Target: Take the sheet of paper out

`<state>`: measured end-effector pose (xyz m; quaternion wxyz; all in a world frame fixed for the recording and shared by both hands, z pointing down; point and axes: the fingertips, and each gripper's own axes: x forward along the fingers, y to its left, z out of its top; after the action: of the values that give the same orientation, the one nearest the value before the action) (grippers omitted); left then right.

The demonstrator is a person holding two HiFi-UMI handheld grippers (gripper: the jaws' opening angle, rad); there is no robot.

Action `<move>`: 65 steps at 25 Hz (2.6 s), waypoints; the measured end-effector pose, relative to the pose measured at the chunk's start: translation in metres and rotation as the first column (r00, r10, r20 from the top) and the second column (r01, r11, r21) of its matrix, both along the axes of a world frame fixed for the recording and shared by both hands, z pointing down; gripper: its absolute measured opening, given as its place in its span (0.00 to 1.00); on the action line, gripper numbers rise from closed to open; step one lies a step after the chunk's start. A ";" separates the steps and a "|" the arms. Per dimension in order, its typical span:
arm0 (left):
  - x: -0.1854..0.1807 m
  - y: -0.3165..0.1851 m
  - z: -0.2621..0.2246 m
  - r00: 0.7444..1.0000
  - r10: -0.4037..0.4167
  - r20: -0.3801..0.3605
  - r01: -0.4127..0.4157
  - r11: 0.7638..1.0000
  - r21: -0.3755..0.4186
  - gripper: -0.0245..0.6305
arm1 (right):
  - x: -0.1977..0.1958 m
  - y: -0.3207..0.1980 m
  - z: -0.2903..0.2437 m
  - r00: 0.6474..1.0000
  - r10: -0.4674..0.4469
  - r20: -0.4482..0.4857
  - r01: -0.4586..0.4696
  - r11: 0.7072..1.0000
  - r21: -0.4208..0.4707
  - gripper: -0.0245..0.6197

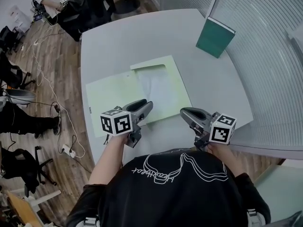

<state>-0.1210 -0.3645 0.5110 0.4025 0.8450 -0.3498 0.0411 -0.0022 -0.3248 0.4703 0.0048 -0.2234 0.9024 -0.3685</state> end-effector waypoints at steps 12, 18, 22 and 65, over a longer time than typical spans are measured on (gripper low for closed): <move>-0.022 -0.041 0.081 0.994 -0.076 0.083 0.090 0.979 -0.184 0.24 | 0.018 -0.001 0.030 0.998 0.059 -0.001 -0.059 0.994 -0.095 0.05; -0.033 -0.036 0.118 0.992 -0.072 0.108 0.098 0.961 -0.260 0.26 | 0.015 0.014 0.039 0.997 0.076 -0.010 -0.077 0.990 -0.117 0.05; -0.035 -0.035 0.136 0.990 -0.084 0.112 0.114 0.947 -0.299 0.26 | 0.014 0.014 0.047 0.997 0.079 -0.010 -0.079 0.987 -0.137 0.05; -0.060 -0.033 0.154 0.978 -0.117 0.173 0.179 0.900 -0.398 0.06 | 0.000 0.013 0.073 0.999 0.045 0.029 -0.037 0.973 -0.227 0.05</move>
<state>-0.1813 -0.3976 0.6655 0.5467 0.7069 -0.4249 0.1444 -0.0025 -0.3113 0.5433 0.0022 -0.2347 0.8495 -0.4725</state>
